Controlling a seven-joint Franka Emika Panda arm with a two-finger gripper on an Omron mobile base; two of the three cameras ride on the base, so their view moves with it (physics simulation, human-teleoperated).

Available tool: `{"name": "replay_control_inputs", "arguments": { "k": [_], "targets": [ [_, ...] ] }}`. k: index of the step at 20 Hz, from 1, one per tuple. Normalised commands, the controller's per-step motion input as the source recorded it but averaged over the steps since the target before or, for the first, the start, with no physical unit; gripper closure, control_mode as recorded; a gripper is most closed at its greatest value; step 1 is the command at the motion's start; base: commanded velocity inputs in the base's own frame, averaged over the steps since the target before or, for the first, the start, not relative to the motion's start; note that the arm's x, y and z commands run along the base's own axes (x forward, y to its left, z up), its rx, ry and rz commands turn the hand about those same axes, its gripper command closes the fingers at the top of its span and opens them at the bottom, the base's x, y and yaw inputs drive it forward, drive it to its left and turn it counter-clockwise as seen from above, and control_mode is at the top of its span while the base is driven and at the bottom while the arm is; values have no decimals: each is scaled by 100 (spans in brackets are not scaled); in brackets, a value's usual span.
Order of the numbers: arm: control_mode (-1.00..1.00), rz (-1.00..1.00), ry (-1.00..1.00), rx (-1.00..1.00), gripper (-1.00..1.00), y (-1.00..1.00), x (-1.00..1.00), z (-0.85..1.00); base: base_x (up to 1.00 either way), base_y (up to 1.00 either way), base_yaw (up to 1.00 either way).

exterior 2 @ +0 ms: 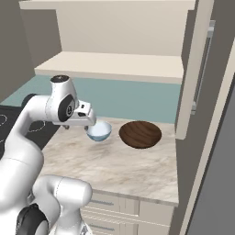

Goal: Pick up the bowls on the counter and stack them on top of one another in the open cabinet. Place the smaller bowl on top of the larger bowl.

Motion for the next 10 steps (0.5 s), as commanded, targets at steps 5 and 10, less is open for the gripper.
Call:
{"name": "replay_control_inputs", "arguments": {
  "k": [5, 10],
  "targets": [
    [-100, 0, 0, -3, -100, 17, -3, -24, 0, 0, 0],
    [-100, 0, 0, -9, -100, 16, 10, -17, 0, 0, 0]
  ]
}}
